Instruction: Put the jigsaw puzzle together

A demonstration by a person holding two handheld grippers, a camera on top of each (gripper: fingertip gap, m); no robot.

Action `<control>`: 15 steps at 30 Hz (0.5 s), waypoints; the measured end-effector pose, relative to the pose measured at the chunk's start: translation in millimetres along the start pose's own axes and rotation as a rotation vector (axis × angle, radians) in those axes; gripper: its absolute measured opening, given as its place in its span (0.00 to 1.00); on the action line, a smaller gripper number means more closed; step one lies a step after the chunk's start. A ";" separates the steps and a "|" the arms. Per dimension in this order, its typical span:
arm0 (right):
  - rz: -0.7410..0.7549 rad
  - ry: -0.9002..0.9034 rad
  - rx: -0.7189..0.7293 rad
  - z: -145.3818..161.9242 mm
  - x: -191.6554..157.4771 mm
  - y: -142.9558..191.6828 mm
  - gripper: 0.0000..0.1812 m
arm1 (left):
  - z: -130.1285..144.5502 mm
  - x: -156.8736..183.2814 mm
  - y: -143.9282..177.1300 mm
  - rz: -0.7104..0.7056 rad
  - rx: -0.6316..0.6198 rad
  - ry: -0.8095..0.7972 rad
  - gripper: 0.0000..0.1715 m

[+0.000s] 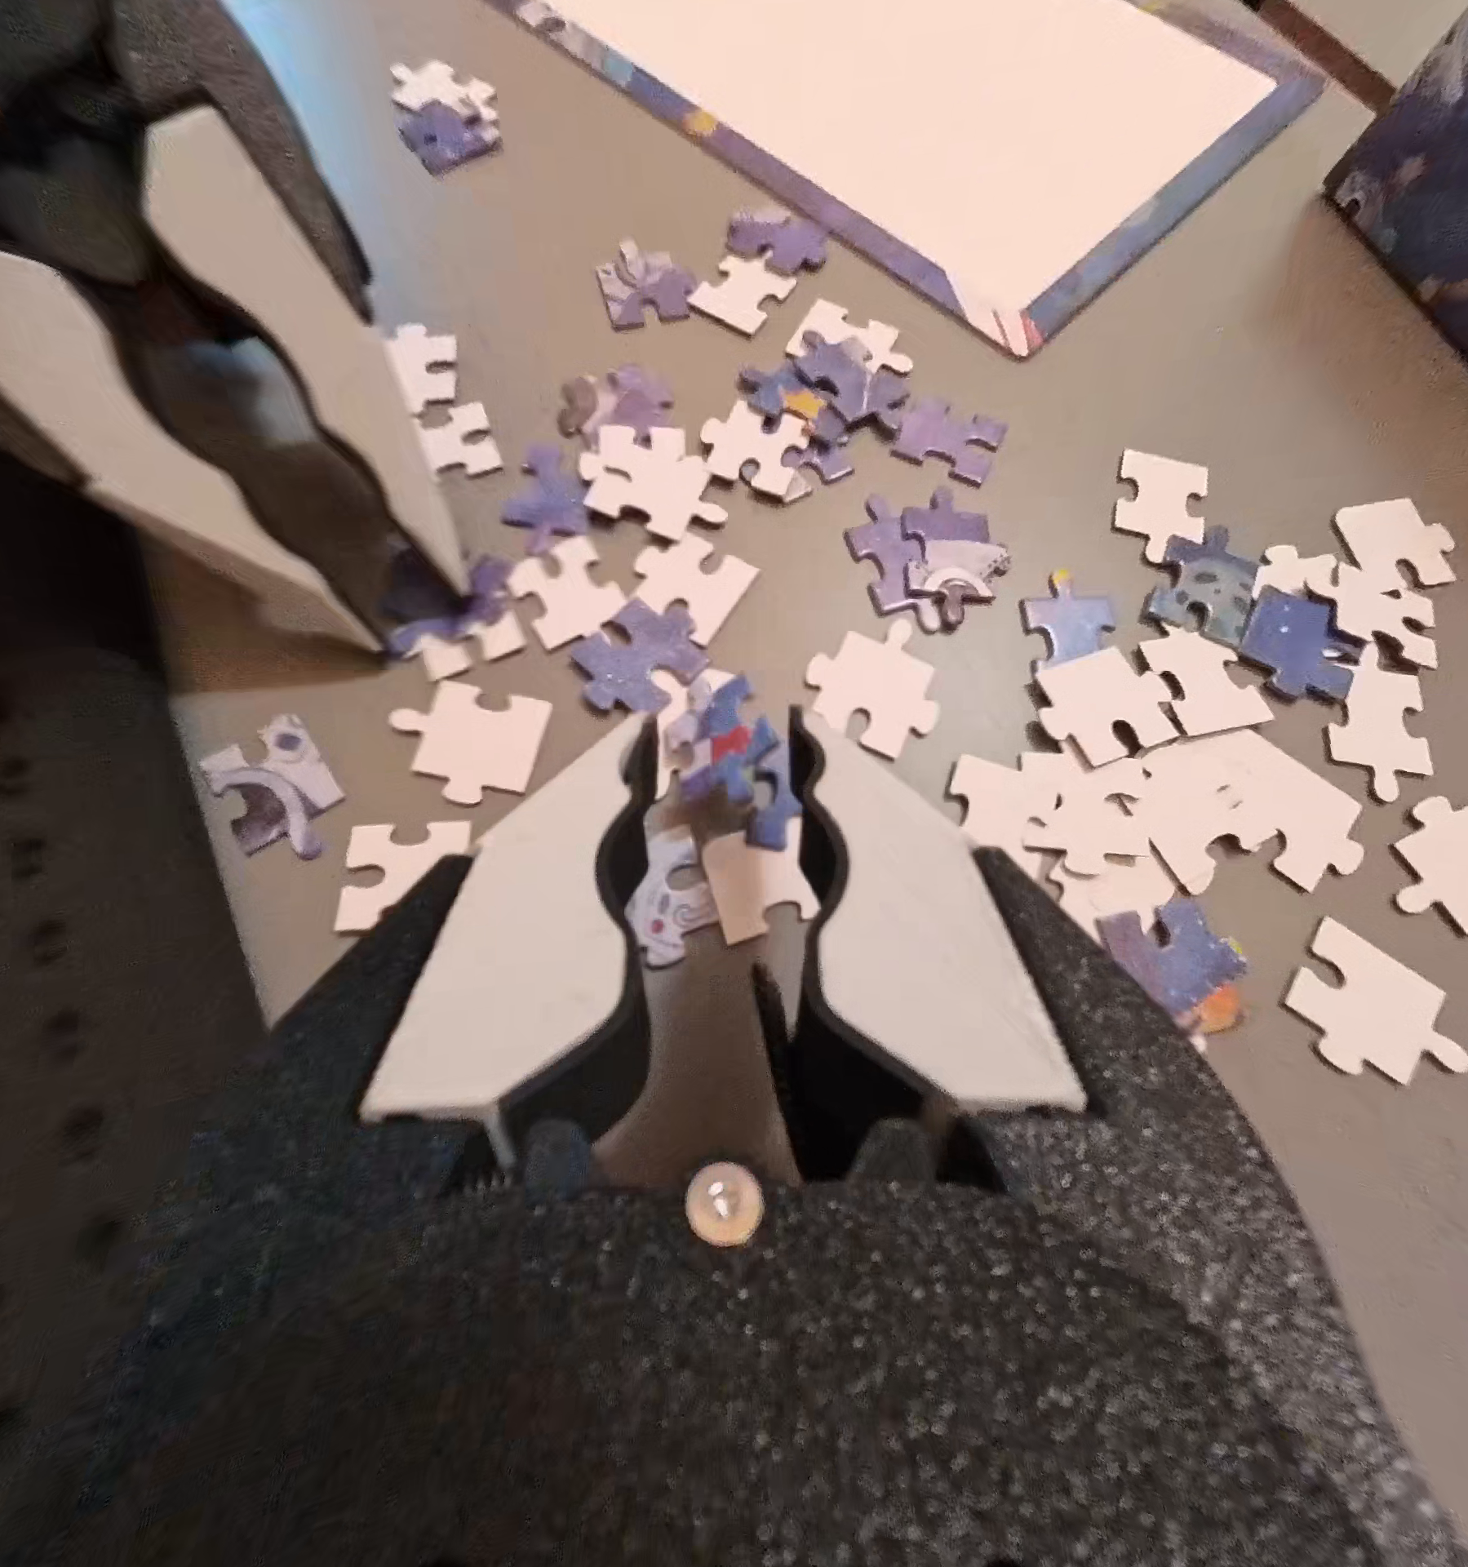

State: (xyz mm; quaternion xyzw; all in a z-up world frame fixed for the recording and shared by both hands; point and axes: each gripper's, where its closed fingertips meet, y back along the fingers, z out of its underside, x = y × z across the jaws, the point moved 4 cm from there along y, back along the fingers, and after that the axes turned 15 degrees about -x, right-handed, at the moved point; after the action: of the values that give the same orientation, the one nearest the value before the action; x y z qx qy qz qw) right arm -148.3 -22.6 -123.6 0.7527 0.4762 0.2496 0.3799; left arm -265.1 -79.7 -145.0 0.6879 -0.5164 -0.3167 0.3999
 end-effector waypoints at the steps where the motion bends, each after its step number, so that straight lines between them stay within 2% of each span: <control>1: -0.033 0.007 0.014 -0.6 -5.2 2.4 0.17 | 2.3 -11.4 0.5 -0.057 -0.006 0.026 0.13; 3: -0.109 0.041 0.019 0.0 -20.6 4.1 0.22 | 4.5 -29.6 3.0 -0.168 -0.009 0.061 0.15; 4: -0.191 0.081 0.010 1.4 -36.5 3.1 0.23 | 2.8 -30.0 5.8 -0.180 0.008 0.056 0.15; 5: -0.268 0.126 -0.022 5.0 -52.9 -0.2 0.23 | -0.3 -24.3 9.3 -0.152 0.037 0.040 0.15; 6: -0.264 0.157 -0.065 8.4 -59.7 -7.1 0.23 | -3.4 -15.0 12.7 -0.101 0.062 0.019 0.15; 8: -0.221 0.223 -0.108 11.2 -67.5 -20.2 0.24 | -5.9 8.5 15.3 0.016 0.070 -0.046 0.15; 10: -0.122 0.235 -0.096 3.8 -61.1 -25.3 0.19 | -7.6 24.9 10.5 0.053 0.058 -0.113 0.15; 11: -0.071 0.219 -0.100 0.8 -53.6 -26.6 0.22 | -8.8 31.3 6.5 0.062 0.051 -0.144 0.14; 12: 0.014 0.181 -0.099 -1.7 -39.8 -26.4 0.12 | -9.5 38.3 2.7 0.083 0.045 -0.176 0.09; 13: 0.095 0.156 -0.091 -2.4 -26.1 -25.1 0.11 | -9.6 45.3 -0.4 0.110 0.039 -0.204 0.02; 15: 0.096 0.122 -0.056 -1.7 -19.4 -19.1 0.14 | -9.3 54.1 -4.6 0.147 0.034 -0.237 0.00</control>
State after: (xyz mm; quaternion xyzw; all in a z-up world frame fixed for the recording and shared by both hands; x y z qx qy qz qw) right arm -167.8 -34.6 -138.4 0.7471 0.4548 0.3261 0.3587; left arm -240.7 -129.2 -145.9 0.6125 -0.6143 -0.3568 0.3466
